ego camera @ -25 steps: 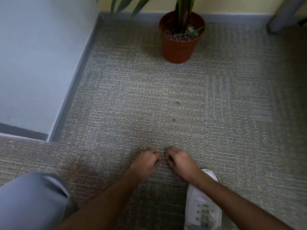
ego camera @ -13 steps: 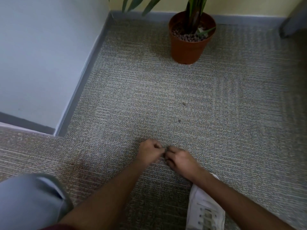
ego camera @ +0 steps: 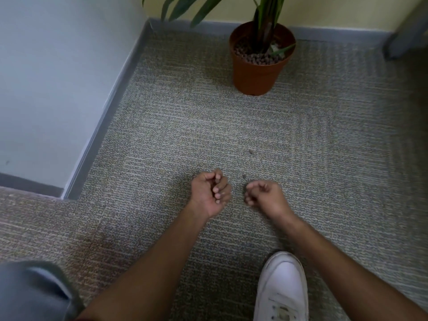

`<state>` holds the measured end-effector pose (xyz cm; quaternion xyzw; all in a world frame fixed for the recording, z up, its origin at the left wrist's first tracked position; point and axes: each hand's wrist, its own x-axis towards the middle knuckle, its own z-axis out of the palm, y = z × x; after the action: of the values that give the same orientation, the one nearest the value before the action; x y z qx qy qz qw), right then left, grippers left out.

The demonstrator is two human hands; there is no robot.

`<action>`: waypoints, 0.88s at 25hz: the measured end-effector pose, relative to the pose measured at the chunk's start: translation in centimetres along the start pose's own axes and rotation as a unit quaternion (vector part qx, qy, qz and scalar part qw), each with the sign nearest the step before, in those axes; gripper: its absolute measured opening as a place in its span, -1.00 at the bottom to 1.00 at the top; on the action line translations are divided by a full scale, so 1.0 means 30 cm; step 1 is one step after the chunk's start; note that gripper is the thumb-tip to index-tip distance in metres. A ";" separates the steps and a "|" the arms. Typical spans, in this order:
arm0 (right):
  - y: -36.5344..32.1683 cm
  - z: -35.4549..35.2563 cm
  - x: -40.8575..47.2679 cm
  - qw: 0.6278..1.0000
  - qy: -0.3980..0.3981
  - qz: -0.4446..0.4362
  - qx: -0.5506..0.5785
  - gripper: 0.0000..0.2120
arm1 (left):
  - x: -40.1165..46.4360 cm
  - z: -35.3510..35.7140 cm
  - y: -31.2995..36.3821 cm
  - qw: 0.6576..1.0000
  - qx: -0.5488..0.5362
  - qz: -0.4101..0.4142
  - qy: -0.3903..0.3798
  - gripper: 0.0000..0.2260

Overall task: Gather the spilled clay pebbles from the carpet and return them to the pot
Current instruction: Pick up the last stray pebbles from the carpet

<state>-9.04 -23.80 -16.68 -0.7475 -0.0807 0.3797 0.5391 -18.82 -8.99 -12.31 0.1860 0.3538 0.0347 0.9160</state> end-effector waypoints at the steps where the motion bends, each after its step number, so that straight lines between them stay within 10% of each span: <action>1: -0.026 -0.027 0.037 0.998 0.005 0.034 0.054 -0.84 | 0.011 0.021 0.005 1.000 0.005 -0.006 -0.011 -0.75; 10: -0.169 -0.050 0.221 0.954 0.074 -0.125 -0.263 -0.90 | 0.141 0.093 -0.022 0.969 0.231 0.020 0.088 -0.74; 16: -0.213 -0.057 0.340 0.897 0.087 -0.169 -0.399 -0.83 | 0.227 0.088 -0.070 0.805 0.535 0.132 0.218 -0.85; 22: -0.197 -0.086 0.362 0.836 0.014 -0.245 -0.491 -0.81 | 0.281 0.110 -0.082 0.607 0.760 0.166 0.163 -0.93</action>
<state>1.93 -17.57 -16.44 -0.8749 -0.4295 0.1358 0.1778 -10.51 -10.68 -16.32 0.8621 0.3599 -0.0655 0.3507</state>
